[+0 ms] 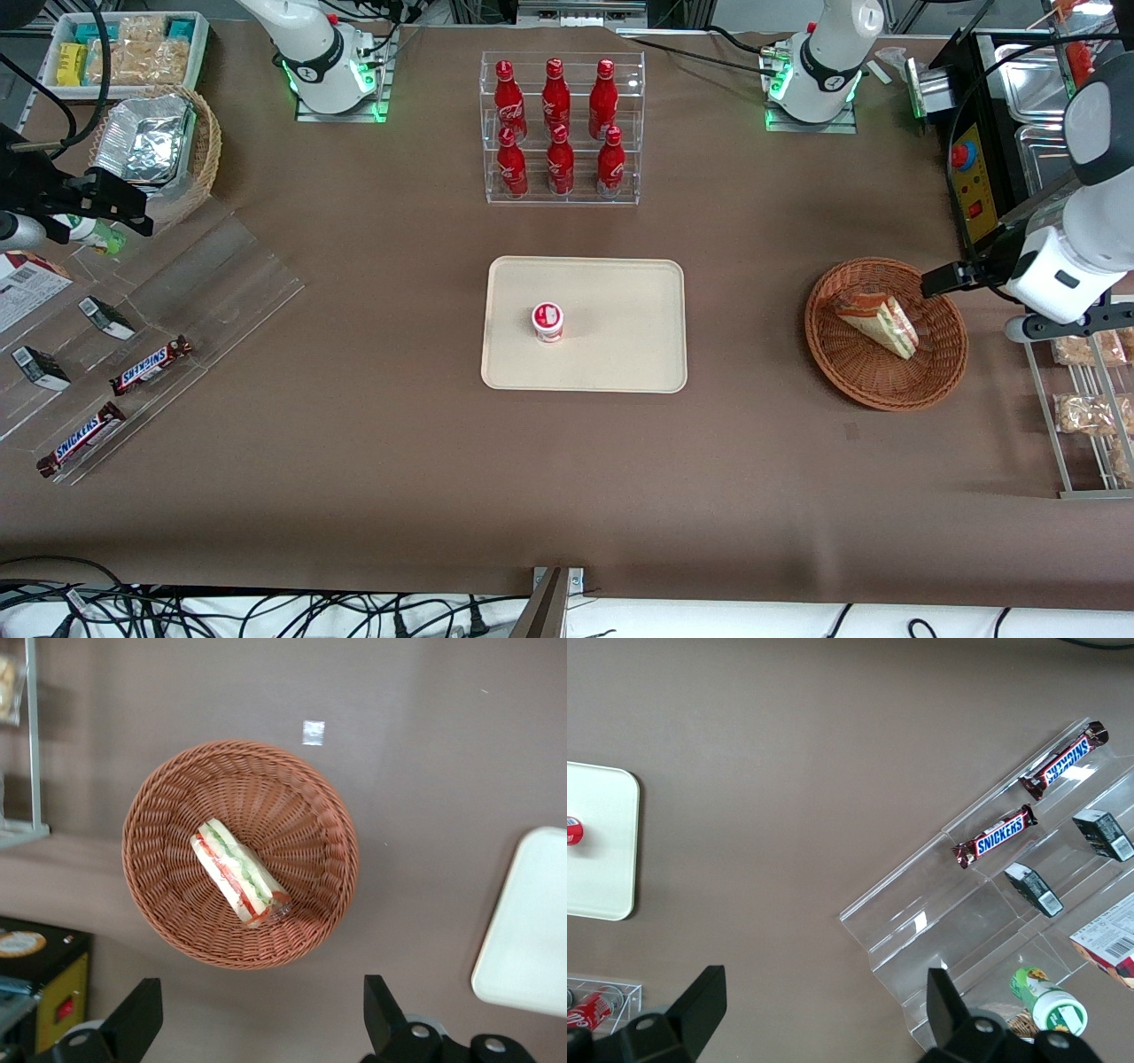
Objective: Place sandwich from basket to tray
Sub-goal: 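Move the left gripper over the wicker basket and lower toward the sandwich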
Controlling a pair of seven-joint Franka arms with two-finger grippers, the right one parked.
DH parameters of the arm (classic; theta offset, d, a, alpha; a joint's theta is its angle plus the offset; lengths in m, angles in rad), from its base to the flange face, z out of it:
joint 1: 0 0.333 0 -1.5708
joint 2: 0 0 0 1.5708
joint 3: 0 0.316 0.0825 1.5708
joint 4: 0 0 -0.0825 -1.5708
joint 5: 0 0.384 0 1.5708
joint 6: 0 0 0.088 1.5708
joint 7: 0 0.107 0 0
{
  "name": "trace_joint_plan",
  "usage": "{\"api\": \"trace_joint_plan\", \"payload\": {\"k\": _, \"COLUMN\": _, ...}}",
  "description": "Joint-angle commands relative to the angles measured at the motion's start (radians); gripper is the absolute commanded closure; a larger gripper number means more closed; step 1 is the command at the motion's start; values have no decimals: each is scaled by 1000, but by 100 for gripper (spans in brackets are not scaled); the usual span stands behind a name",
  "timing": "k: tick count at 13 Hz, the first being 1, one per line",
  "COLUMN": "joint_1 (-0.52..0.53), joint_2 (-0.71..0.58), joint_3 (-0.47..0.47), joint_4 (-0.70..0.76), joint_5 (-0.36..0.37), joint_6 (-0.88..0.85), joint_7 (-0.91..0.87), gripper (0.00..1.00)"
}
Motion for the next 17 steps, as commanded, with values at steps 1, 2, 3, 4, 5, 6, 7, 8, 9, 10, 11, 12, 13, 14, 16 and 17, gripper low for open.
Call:
{"api": "trace_joint_plan", "payload": {"k": 1, "joint_1": 24, "joint_2": -32, "joint_3": -5, "joint_4": -99, "joint_5": 51, "joint_6": 72, "joint_7": -122, "gripper": 0}}
{"api": "trace_joint_plan", "payload": {"k": 2, "joint_1": 34, "joint_2": -33, "joint_3": -5, "joint_4": -140, "joint_5": 52, "joint_6": 120, "joint_7": -174, "gripper": 0}}
{"api": "trace_joint_plan", "payload": {"k": 3, "joint_1": 35, "joint_2": -35, "joint_3": -5, "joint_4": -183, "joint_5": 54, "joint_6": 167, "joint_7": -209, "gripper": 0}}
{"api": "trace_joint_plan", "payload": {"k": 4, "joint_1": 38, "joint_2": -41, "joint_3": -3, "joint_4": -224, "joint_5": 54, "joint_6": 218, "joint_7": -240, "gripper": 0}}
{"api": "trace_joint_plan", "payload": {"k": 5, "joint_1": 44, "joint_2": -50, "joint_3": -3, "joint_4": -272, "joint_5": 53, "joint_6": 270, "joint_7": -281, "gripper": 0}}
{"api": "trace_joint_plan", "payload": {"k": 6, "joint_1": 49, "joint_2": -50, "joint_3": -5, "joint_4": -306, "joint_5": 54, "joint_6": 321, "joint_7": -335, "gripper": 0}}
{"api": "trace_joint_plan", "payload": {"k": 7, "joint_1": 49, "joint_2": -49, "joint_3": -5, "joint_4": -341, "joint_5": 54, "joint_6": 367, "joint_7": -381, "gripper": 0}}
{"api": "trace_joint_plan", "payload": {"k": 8, "joint_1": 49, "joint_2": -50, "joint_3": -5, "joint_4": -382, "joint_5": 54, "joint_6": 420, "joint_7": -418, "gripper": 0}}
{"api": "trace_joint_plan", "payload": {"k": 9, "joint_1": 49, "joint_2": -49, "joint_3": -5, "joint_4": -419, "joint_5": 54, "joint_6": 470, "joint_7": -447, "gripper": 0}}
{"api": "trace_joint_plan", "payload": {"k": 10, "joint_1": 49, "joint_2": -49, "joint_3": -5, "joint_4": -453, "joint_5": 78, "joint_6": 520, "joint_7": -487, "gripper": 0}}
{"api": "trace_joint_plan", "payload": {"k": 11, "joint_1": 49, "joint_2": -49, "joint_3": -6, "joint_4": -487, "joint_5": 117, "joint_6": 562, "joint_7": -531, "gripper": 0}}
{"api": "trace_joint_plan", "payload": {"k": 12, "joint_1": 49, "joint_2": -47, "joint_3": -8, "joint_4": -518, "joint_5": 144, "joint_6": 603, "joint_7": -582, "gripper": 0}}
{"api": "trace_joint_plan", "payload": {"k": 13, "joint_1": 49, "joint_2": -42, "joint_3": -10, "joint_4": -545, "joint_5": 161, "joint_6": 642, "joint_7": -623, "gripper": 0}}
{"api": "trace_joint_plan", "payload": {"k": 14, "joint_1": 48, "joint_2": -36, "joint_3": -10, "joint_4": -558, "joint_5": 164, "joint_6": 668, "joint_7": -654, "gripper": 0}}
{"api": "trace_joint_plan", "payload": {"k": 16, "joint_1": 47, "joint_2": -16, "joint_3": -10, "joint_4": -565, "joint_5": 164, "joint_6": 683, "joint_7": -688, "gripper": 0}}
{"api": "trace_joint_plan", "payload": {"k": 17, "joint_1": 47, "joint_2": -6, "joint_3": -11, "joint_4": -574, "joint_5": 164, "joint_6": 708, "joint_7": -705, "gripper": 0}}
